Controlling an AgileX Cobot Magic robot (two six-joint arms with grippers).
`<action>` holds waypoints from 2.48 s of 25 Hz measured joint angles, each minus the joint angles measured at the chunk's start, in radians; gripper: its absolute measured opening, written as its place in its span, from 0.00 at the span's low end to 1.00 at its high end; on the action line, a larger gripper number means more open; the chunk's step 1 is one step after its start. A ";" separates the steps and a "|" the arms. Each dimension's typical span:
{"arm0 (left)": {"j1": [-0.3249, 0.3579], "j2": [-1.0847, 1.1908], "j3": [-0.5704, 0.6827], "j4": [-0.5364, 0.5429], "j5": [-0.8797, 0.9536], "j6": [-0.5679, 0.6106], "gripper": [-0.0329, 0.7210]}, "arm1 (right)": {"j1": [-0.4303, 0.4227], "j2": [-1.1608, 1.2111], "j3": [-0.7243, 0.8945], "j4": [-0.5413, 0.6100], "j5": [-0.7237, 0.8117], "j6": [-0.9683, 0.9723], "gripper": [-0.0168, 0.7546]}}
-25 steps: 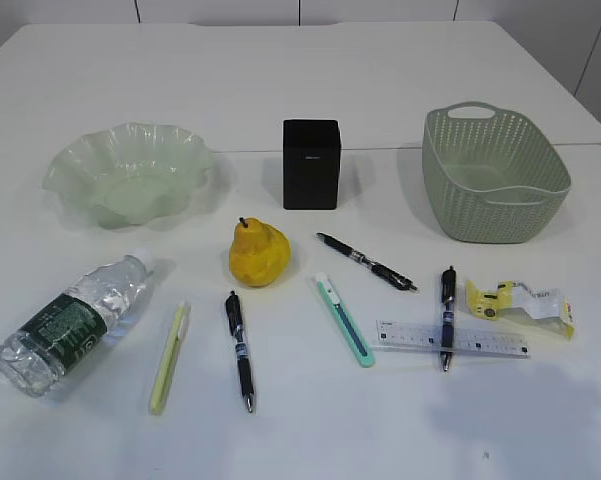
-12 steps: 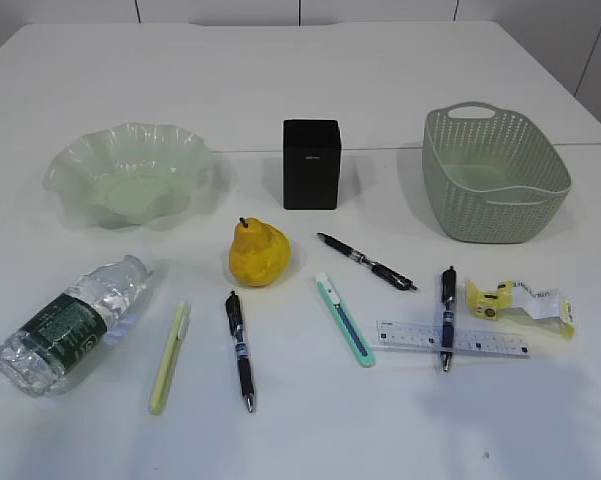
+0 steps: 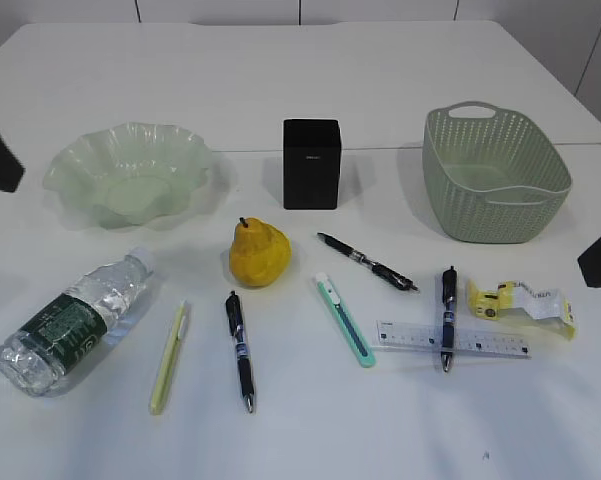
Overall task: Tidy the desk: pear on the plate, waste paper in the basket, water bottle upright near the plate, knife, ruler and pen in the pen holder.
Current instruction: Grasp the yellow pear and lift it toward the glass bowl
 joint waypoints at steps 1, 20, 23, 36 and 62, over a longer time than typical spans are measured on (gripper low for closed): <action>-0.017 0.030 -0.026 0.000 -0.002 0.002 0.73 | 0.000 0.004 0.000 0.000 0.000 0.000 0.72; -0.297 0.630 -0.524 0.012 0.003 -0.007 0.80 | 0.000 0.008 -0.004 0.001 0.005 -0.002 0.72; -0.304 0.667 -0.528 0.018 -0.007 -0.008 0.80 | 0.000 0.008 -0.004 0.001 0.007 -0.002 0.72; -0.309 0.770 -0.530 0.001 -0.095 -0.010 0.80 | 0.000 0.008 -0.004 0.002 0.009 -0.002 0.72; -0.309 0.845 -0.530 -0.018 -0.152 -0.010 0.63 | 0.000 0.008 -0.004 0.002 0.015 -0.002 0.72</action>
